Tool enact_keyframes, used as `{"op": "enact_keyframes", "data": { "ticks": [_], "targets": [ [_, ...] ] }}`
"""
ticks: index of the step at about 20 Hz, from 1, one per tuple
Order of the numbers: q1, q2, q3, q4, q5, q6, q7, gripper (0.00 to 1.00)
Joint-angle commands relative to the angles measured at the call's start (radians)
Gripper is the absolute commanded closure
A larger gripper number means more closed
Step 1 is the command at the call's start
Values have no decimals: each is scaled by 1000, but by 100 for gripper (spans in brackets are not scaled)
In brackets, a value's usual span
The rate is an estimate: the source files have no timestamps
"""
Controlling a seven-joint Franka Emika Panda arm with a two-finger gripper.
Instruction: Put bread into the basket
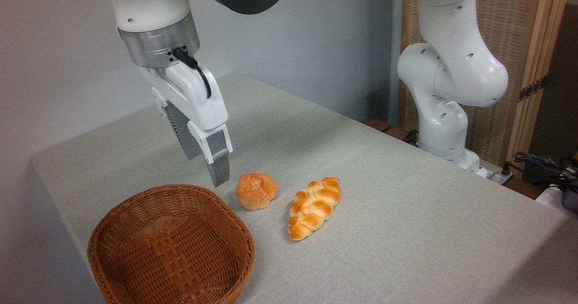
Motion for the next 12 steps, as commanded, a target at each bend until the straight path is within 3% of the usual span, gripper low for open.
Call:
{"op": "enact_keyframes", "data": {
  "ticks": [1,3,12],
  "targets": [
    [-10,-5,-4,-11,10,12,3,0],
    [-21,-2,-13,-10,31,26,1,0],
    [-19,-25,-6,-2,36,55,-12,0]
  ]
}}
